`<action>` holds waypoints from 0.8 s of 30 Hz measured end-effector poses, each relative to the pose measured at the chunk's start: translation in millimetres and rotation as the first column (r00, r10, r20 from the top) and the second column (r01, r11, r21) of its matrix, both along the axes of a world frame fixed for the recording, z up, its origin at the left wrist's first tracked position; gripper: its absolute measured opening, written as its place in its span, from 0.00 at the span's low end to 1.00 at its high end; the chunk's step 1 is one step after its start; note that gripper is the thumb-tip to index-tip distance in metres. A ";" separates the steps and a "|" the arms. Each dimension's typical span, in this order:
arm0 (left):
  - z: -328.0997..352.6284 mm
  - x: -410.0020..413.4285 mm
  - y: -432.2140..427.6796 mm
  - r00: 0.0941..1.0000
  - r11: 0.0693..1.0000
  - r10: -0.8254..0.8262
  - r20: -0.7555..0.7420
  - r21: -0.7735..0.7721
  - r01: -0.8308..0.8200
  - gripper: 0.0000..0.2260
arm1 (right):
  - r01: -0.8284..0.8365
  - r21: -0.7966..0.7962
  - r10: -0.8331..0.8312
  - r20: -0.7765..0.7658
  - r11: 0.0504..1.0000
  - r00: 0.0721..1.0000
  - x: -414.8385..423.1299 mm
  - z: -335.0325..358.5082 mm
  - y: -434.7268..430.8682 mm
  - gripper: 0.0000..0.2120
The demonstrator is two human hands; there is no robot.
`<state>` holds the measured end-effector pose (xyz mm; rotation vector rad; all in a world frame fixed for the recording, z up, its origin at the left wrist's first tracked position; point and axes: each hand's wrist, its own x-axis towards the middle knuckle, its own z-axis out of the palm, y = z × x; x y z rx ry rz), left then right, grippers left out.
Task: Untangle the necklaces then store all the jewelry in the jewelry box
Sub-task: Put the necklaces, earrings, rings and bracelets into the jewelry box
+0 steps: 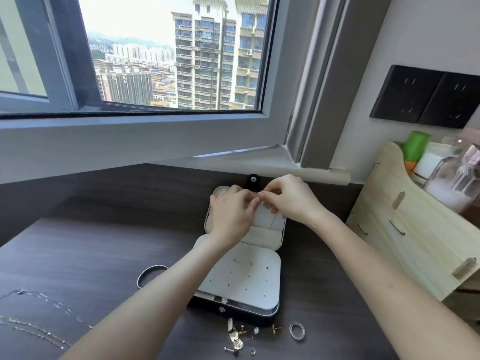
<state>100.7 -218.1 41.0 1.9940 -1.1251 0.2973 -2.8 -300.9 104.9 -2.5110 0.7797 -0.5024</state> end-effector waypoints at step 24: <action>11.7 -8.5 -10.8 0.936 0.889 0.229 0.266 0.334 -0.313 0.11 | 0.337 -0.399 -0.385 -0.043 0.853 0.922 7.6 -43.9 24.3 0.09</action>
